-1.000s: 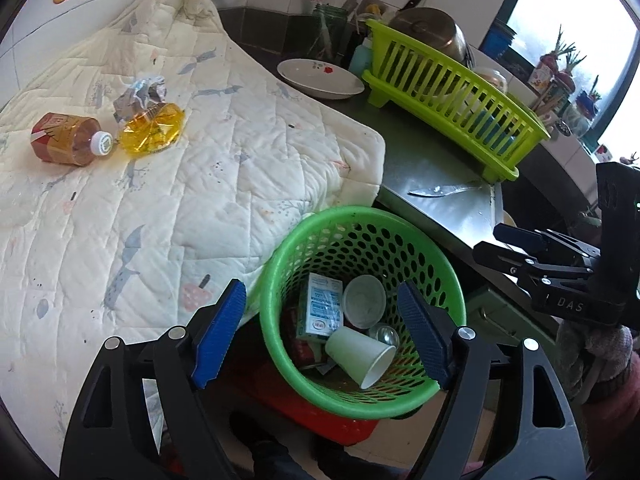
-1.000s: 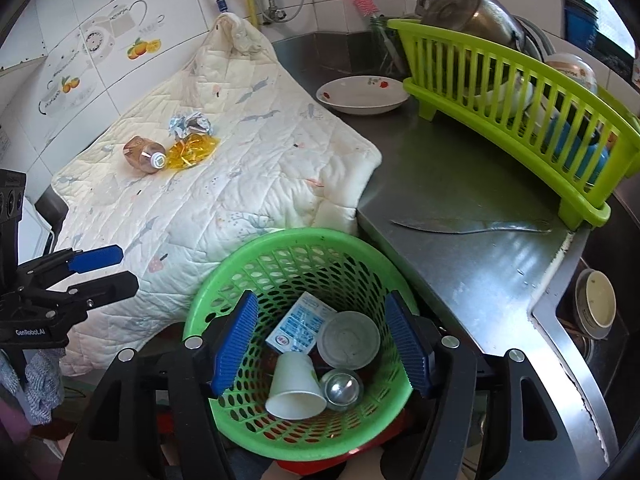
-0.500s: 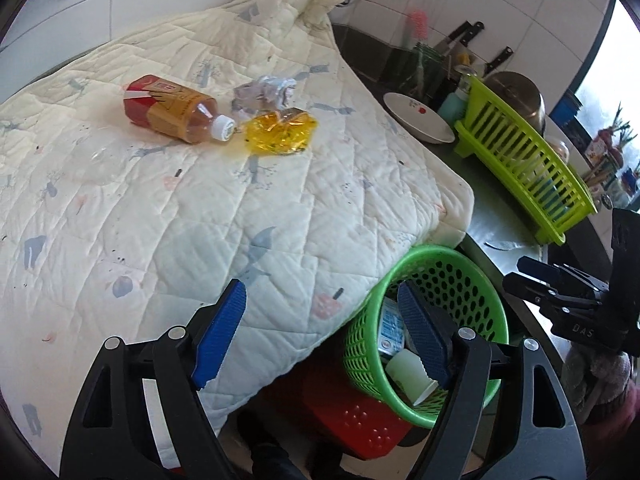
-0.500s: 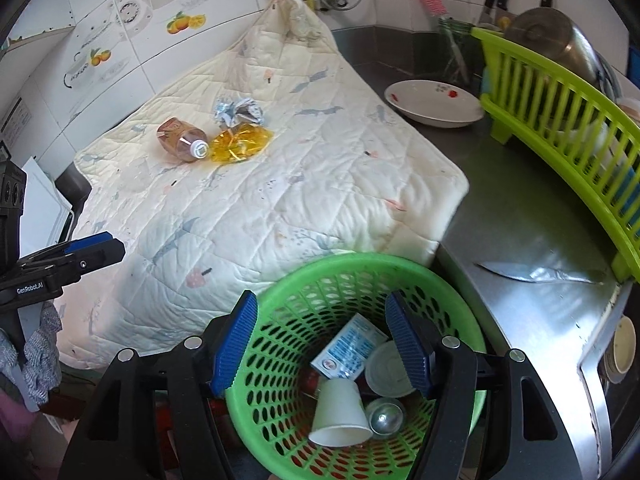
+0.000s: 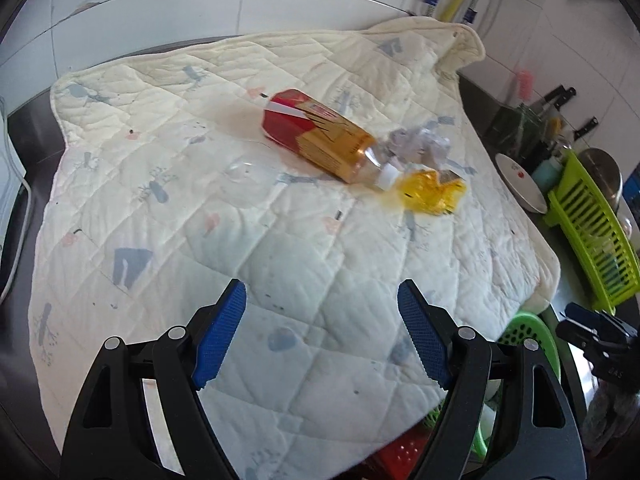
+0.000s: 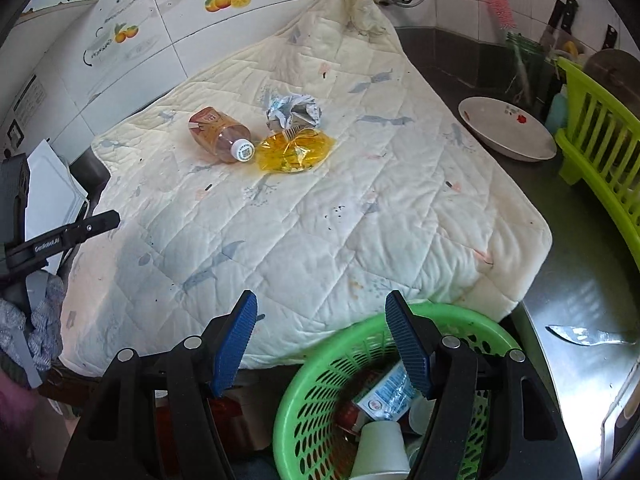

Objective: Collect trash
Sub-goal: 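Grasp the clear plastic cup with the left tool while the right tool grasps the red-gold bottle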

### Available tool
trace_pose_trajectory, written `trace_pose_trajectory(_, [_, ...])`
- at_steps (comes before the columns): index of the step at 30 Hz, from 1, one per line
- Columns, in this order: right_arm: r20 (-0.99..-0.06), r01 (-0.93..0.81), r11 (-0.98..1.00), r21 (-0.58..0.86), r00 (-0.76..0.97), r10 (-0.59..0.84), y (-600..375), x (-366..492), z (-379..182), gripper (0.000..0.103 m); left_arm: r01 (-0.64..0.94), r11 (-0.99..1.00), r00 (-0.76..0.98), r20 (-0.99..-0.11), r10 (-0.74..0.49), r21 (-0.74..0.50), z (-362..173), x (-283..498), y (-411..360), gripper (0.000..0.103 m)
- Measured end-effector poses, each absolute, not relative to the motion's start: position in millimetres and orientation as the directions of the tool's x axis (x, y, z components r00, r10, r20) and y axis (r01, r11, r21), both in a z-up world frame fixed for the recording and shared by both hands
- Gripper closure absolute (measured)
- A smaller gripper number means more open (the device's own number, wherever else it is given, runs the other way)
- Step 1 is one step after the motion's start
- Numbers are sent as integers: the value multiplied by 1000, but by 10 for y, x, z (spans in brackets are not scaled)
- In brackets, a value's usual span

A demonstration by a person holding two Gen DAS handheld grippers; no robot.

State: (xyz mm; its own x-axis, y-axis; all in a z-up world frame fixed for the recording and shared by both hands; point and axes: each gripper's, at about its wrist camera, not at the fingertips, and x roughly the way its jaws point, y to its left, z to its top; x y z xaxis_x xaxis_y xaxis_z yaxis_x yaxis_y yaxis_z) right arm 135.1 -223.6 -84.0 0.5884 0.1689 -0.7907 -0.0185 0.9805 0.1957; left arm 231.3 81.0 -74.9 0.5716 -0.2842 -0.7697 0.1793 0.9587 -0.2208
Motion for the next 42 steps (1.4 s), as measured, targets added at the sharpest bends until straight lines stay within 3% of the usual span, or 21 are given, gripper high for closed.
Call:
trace_pose_trajectory(15, [-803, -36, 980, 194, 568, 180, -1941, 2023, -831, 38, 193, 978, 577, -797, -177, -78, -1060, 3362, 897, 26])
trace_pose_trajectory(24, [-811, -35, 982, 187, 558, 174, -1844, 2365, -788, 38, 244, 968, 564, -803, -193, -61, -1212, 3677, 798, 26])
trace_pose_trajectory(26, [-813, -41, 983, 181, 557, 172, -1808, 2431, -776, 38, 251, 966, 564, -803, -194, -57, -1238, 3710, 789, 27])
trace_pose_trajectory(30, [-812, -62, 984, 165, 558, 171, -1706, 2553, -745, 38, 255, 965, 555, -807, -200, -64, -1274, 3780, 803, 40])
trace_pose_trajectory(42, [-792, -179, 972, 151, 566, 228, -1250, 3047, -585, 35, 255, 964, 611, -761, -218, -72, -1098, 3692, 1076, 42])
